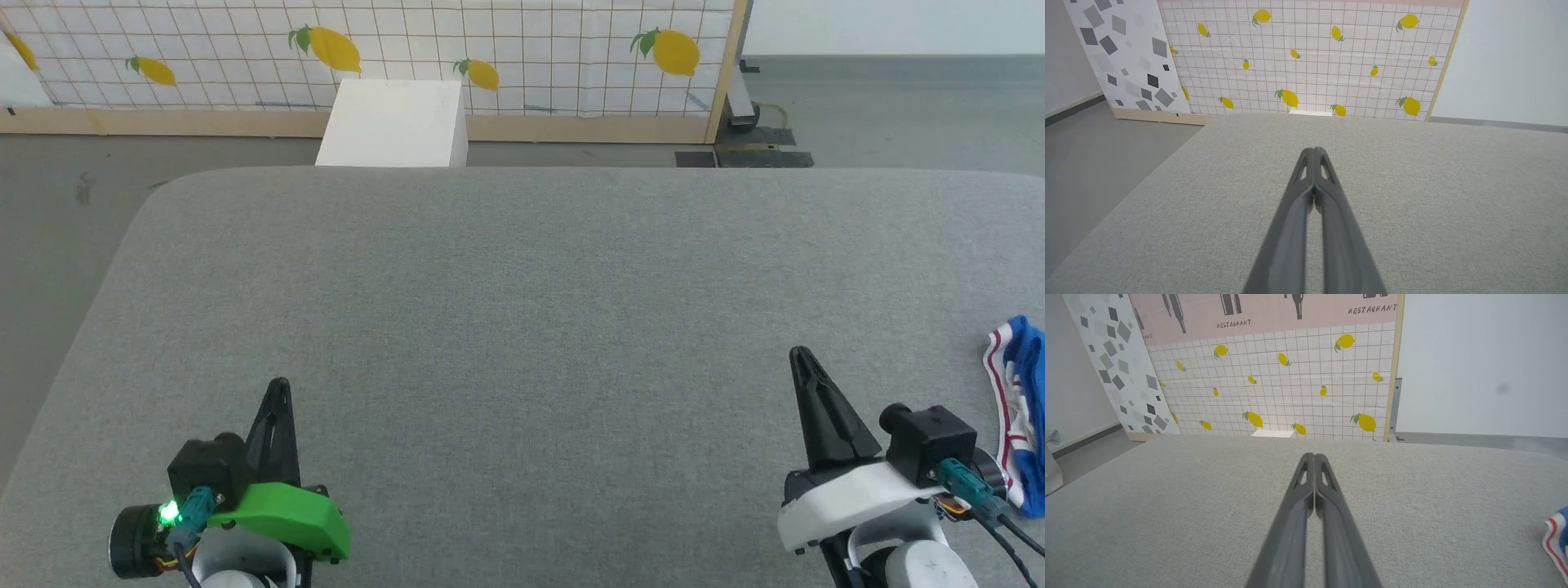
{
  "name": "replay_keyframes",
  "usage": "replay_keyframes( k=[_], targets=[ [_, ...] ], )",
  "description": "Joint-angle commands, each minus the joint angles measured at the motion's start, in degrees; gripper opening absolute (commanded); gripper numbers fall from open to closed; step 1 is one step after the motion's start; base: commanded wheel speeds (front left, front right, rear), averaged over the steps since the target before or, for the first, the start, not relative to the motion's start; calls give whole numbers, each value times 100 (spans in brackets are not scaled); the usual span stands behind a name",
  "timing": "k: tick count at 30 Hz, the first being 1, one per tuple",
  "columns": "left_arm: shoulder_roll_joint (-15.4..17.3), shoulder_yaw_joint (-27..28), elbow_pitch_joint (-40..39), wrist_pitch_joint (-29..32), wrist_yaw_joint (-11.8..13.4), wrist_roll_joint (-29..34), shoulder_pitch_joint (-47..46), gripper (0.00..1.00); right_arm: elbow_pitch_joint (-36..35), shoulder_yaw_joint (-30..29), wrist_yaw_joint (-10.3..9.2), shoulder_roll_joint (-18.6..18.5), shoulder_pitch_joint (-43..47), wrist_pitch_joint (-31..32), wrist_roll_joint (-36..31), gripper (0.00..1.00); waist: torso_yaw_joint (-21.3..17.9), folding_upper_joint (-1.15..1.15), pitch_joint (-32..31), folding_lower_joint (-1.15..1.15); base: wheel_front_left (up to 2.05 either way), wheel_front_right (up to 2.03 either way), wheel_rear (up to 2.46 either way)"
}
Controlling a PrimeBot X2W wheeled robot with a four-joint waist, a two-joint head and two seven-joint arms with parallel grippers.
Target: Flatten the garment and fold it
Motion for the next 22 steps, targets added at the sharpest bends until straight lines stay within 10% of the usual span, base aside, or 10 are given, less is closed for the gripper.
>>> replay_keyframes(
  k=[1,22],
  targets=[
    [-38,11,-34,33,-20,100,27,0,-51,-17,-4,1,84,47,-62,0,2,0,0,0,0,0,0],
    [-97,12,-176,271,-30,302,38,0,-219,-56,-5,2,117,290,-254,0,38,0,3,0,0,0,0]
  ],
)
